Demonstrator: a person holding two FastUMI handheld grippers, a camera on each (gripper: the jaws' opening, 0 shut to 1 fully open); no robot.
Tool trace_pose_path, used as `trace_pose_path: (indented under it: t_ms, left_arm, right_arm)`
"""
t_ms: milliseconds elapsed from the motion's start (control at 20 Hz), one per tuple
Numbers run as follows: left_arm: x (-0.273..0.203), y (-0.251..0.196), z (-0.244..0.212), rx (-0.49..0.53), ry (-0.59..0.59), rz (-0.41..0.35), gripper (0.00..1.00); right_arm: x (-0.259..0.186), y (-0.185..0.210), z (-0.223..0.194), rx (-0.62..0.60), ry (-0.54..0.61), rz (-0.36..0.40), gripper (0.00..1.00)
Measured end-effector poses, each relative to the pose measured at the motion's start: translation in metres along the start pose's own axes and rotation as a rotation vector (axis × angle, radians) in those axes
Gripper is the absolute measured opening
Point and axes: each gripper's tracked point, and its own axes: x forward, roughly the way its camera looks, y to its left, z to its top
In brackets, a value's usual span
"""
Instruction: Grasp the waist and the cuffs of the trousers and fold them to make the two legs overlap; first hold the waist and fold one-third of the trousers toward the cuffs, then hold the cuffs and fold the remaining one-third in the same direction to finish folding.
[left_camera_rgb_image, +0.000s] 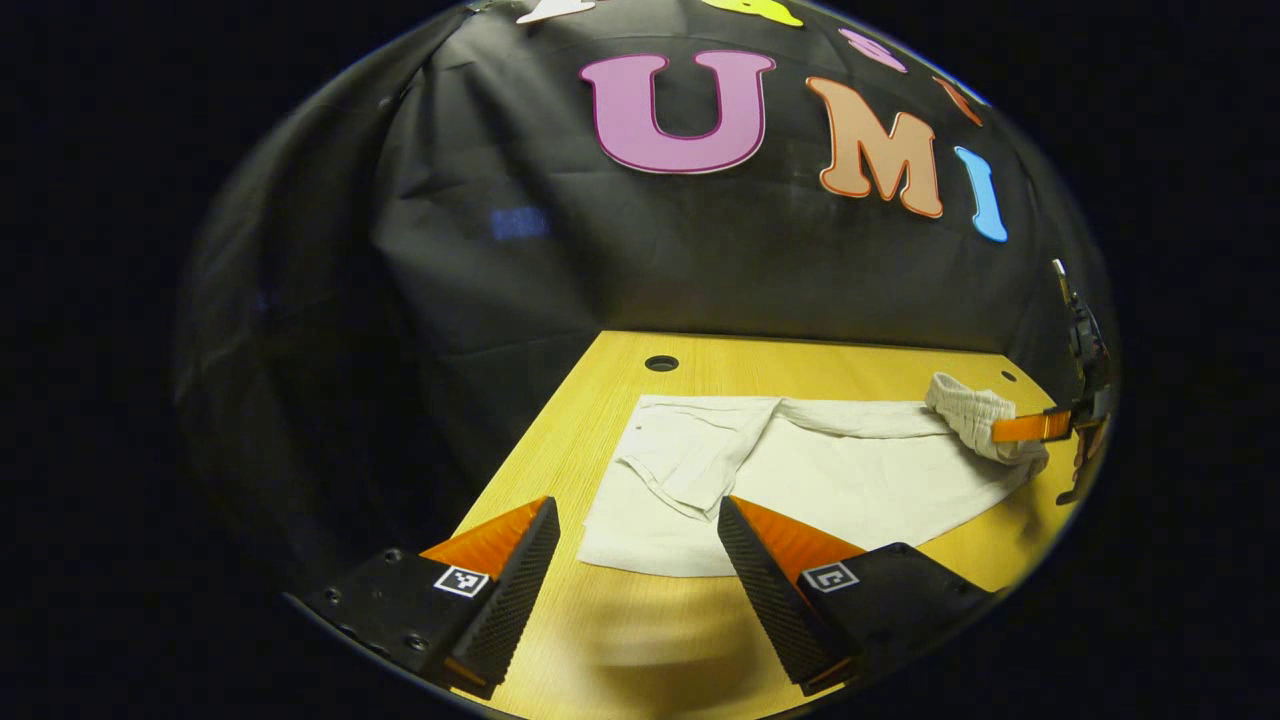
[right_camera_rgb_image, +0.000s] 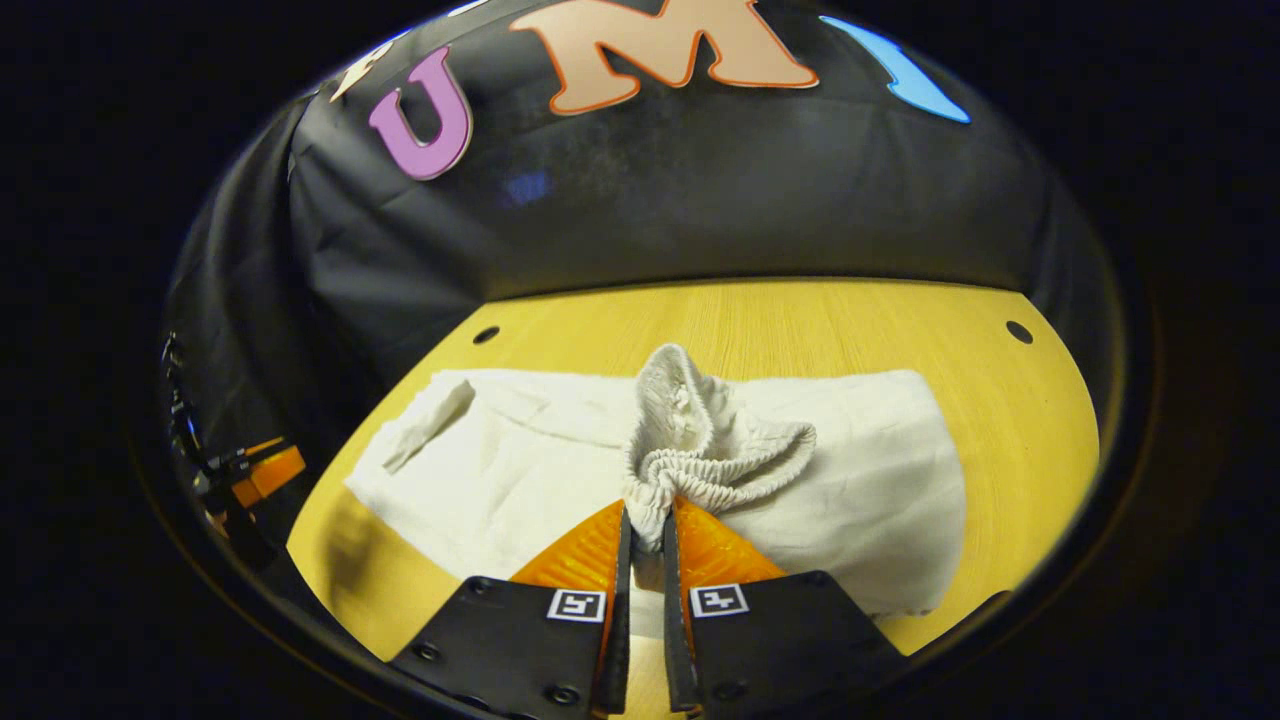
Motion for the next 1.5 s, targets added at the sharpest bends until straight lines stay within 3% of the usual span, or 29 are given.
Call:
trace_pose_path:
  t_ms: [100, 150, 200, 300, 800, 1250, 1350, 1400, 1500]
  left_arm:
    - [0.007, 0.003, -0.005, -0.003, 0.01, -0.01, 0.97]
    - [0.013, 0.006, -0.008, -0.004, 0.016, -0.015, 0.97]
    - [0.02, 0.008, -0.009, -0.006, 0.019, -0.021, 0.97]
    - [0.038, 0.011, -0.009, -0.012, 0.029, -0.032, 0.97]
    - [0.1, 0.021, -0.052, -0.016, 0.149, -0.053, 0.95]
    - [0.103, 0.019, -0.059, 0.0, 0.179, -0.058, 0.95]
    - [0.103, 0.014, -0.057, 0.013, 0.194, -0.064, 0.86]
    - [0.102, 0.005, -0.059, 0.017, 0.205, -0.084, 0.75]
    - [0.103, -0.011, -0.057, 0.004, 0.214, -0.113, 0.4]
  right_arm:
    - [0.002, 0.001, -0.005, -0.007, 0.026, 0.034, 0.24]
    - [0.002, 0.001, -0.002, -0.018, 0.013, 0.035, 0.35]
    - [-0.001, 0.001, 0.0, -0.022, -0.001, 0.033, 0.58]
    - [-0.008, -0.002, 0.005, -0.018, -0.019, 0.023, 0.84]
    - [-0.035, -0.018, 0.007, -0.006, -0.038, -0.069, 0.83]
    - [-0.052, -0.033, -0.004, 0.002, -0.026, -0.108, 0.83]
    - [-0.055, -0.034, -0.009, 0.007, -0.024, -0.105, 0.83]
    - [-0.057, -0.036, -0.011, 0.004, -0.022, -0.106, 0.83]
    - [-0.061, -0.039, -0.012, 0.0, -0.023, -0.103, 0.83]
